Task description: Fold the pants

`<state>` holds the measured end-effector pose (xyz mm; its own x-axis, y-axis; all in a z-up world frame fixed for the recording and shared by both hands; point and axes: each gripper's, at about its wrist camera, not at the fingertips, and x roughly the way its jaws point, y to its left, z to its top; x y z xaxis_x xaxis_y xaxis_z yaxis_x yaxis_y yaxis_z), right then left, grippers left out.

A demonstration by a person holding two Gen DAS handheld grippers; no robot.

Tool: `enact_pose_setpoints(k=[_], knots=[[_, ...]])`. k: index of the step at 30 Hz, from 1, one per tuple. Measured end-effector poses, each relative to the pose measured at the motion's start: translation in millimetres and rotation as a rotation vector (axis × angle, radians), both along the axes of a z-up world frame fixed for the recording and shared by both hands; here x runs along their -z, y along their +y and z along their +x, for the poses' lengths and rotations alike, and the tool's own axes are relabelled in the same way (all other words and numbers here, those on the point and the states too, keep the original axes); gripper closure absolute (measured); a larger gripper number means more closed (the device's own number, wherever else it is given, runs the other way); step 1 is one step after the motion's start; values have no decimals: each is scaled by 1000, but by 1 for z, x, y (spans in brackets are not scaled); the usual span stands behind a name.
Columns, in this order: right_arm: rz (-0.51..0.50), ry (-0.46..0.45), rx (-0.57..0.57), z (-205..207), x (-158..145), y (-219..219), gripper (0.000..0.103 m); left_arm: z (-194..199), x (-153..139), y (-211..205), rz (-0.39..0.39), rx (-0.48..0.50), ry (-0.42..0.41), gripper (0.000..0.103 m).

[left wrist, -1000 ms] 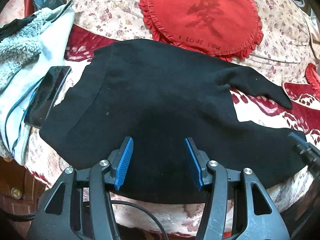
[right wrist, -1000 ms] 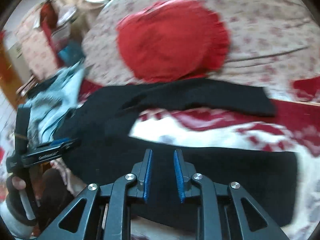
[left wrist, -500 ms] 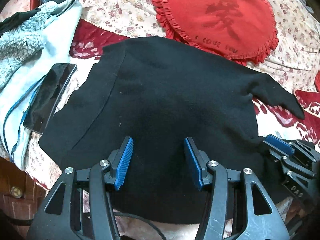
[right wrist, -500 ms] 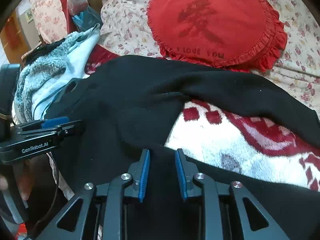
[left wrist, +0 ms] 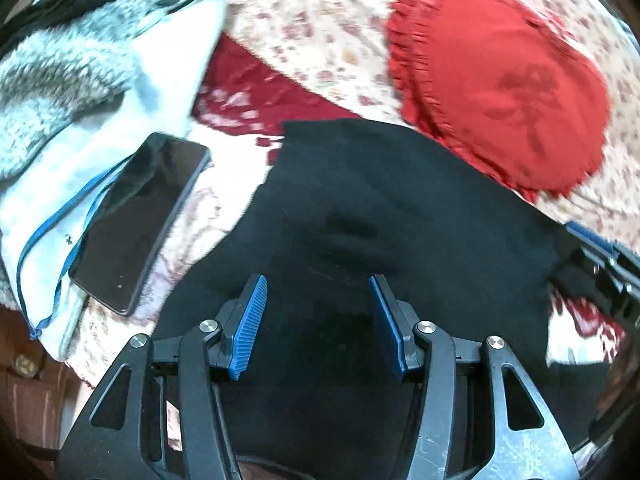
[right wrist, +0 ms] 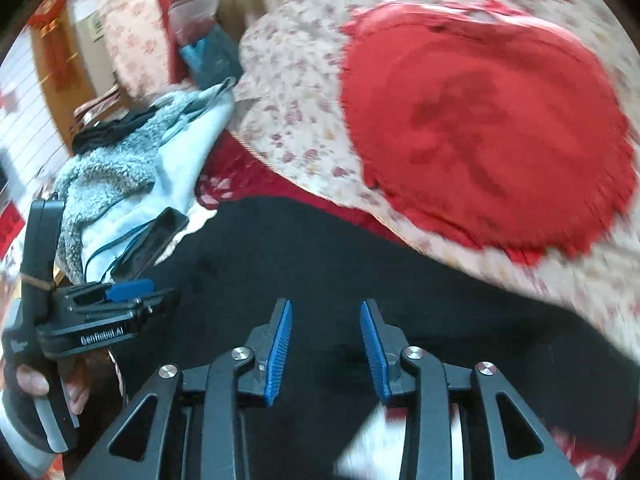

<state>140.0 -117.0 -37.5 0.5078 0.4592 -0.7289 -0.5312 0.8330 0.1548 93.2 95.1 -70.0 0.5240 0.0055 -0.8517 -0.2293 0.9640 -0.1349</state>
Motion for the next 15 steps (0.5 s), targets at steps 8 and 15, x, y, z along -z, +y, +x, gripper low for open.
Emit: enact_pose_setpoints(k=[8, 15], knots=[[-44, 27, -202, 72, 12, 63, 63, 9, 14, 11, -17, -19, 17, 52], [-168, 63, -336, 110, 44, 99, 57, 17, 18, 17, -50, -18, 16, 52]])
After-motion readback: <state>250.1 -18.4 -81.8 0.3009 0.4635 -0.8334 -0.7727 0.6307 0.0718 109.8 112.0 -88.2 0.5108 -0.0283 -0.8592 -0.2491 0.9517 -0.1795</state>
